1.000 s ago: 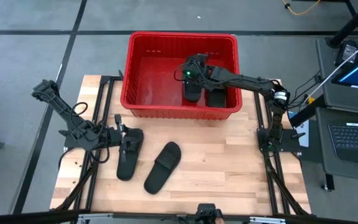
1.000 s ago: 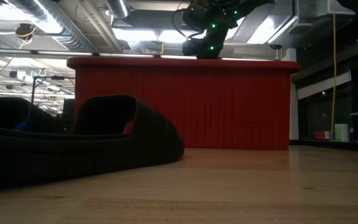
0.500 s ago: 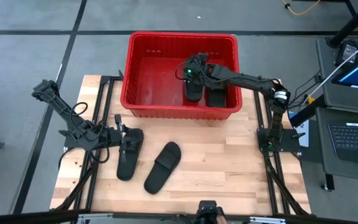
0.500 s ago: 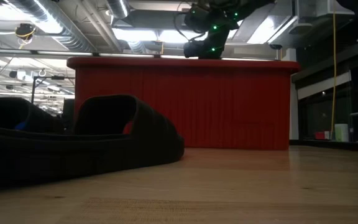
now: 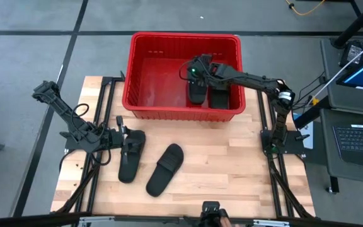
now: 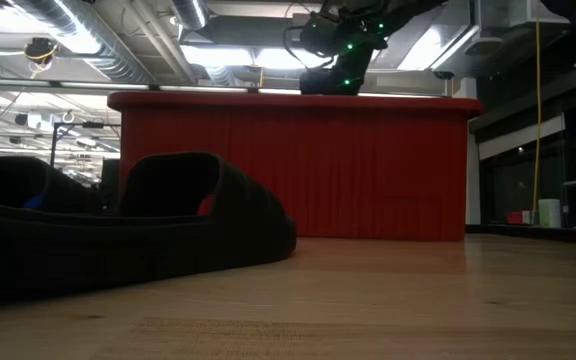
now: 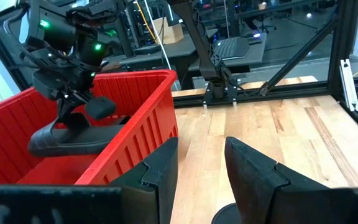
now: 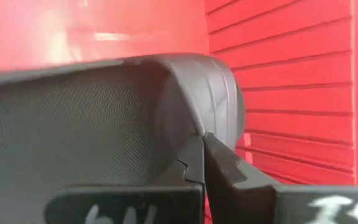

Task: Pick and place slides into bin
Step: Put the right black slide into the red bin

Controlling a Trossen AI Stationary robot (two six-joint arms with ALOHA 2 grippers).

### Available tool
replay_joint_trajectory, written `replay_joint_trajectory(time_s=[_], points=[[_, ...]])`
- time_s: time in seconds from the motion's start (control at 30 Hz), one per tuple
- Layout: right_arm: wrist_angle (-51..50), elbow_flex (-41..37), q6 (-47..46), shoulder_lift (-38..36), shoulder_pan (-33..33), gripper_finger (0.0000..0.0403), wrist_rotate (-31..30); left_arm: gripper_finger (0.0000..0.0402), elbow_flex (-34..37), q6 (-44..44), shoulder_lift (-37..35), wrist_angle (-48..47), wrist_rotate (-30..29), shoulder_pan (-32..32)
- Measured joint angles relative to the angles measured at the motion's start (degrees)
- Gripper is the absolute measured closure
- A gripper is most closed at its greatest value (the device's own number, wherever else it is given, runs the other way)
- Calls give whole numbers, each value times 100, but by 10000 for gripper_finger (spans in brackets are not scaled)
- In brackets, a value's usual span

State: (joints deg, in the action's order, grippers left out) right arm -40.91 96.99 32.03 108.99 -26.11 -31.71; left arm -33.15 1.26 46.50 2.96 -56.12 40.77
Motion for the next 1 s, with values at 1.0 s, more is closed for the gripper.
replay_joint_trajectory(time_s=[1.0], points=[[326, -846, -316, 15, -199, 403, 751, 274, 0, -2, 0, 2, 0, 0]])
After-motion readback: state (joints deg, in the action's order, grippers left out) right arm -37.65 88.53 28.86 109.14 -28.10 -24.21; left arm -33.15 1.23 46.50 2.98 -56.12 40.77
